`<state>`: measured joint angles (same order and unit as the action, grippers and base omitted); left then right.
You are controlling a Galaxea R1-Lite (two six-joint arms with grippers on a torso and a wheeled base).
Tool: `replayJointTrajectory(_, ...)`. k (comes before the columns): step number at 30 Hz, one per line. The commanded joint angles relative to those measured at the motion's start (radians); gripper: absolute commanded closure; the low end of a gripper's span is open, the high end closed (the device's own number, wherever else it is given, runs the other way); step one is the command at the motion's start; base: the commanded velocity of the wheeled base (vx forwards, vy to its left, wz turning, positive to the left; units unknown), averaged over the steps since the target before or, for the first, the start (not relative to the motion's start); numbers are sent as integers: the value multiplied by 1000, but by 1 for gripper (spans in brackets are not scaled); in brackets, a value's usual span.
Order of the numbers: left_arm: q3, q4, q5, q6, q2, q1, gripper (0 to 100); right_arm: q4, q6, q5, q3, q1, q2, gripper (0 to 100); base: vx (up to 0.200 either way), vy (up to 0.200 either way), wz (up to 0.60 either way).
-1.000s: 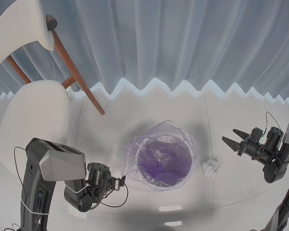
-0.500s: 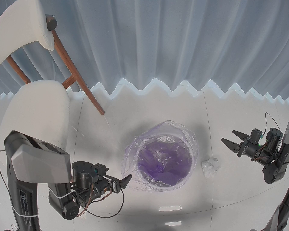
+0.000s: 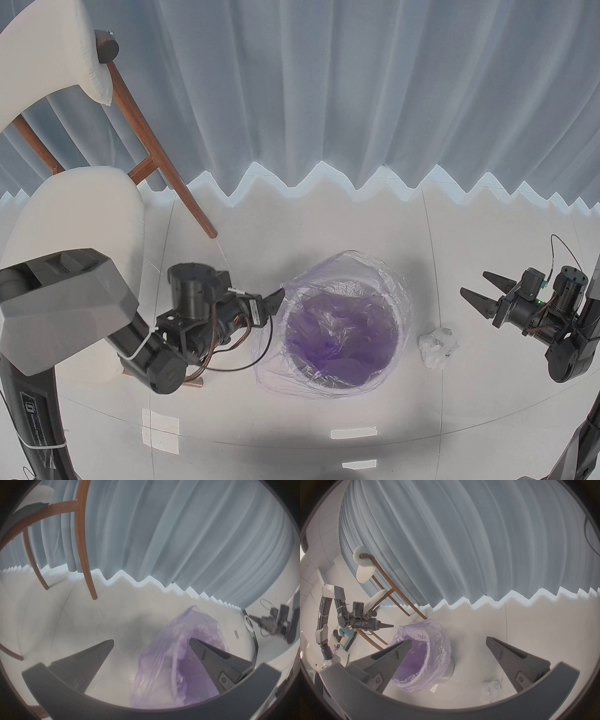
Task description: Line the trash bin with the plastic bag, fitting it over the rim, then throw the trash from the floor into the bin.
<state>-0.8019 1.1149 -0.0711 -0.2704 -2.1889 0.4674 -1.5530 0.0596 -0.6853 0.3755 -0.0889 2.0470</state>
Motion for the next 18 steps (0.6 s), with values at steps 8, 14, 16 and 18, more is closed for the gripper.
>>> replayJointTrajectory(8, -344, -207, -47, -112, -118, 39, 0, -16, 0, 0, -17, -9, -7, 0, 0, 0, 0)
replayJointTrajectory(14, -306, -207, -35, -116, -57, 65, 0, -16, 0, 0, -27, -11, -4, 0, 0, 0, 0)
replayJointTrajectory(16, -292, -211, -16, -116, -46, 63, 0, -16, 0, 0, -26, -11, -2, 0, 0, 0, 0)
replayJointTrajectory(18, -286, -211, -4, -116, -46, 62, 0, -16, 0, 0, -26, -9, -1, 0, 0, 0, 0)
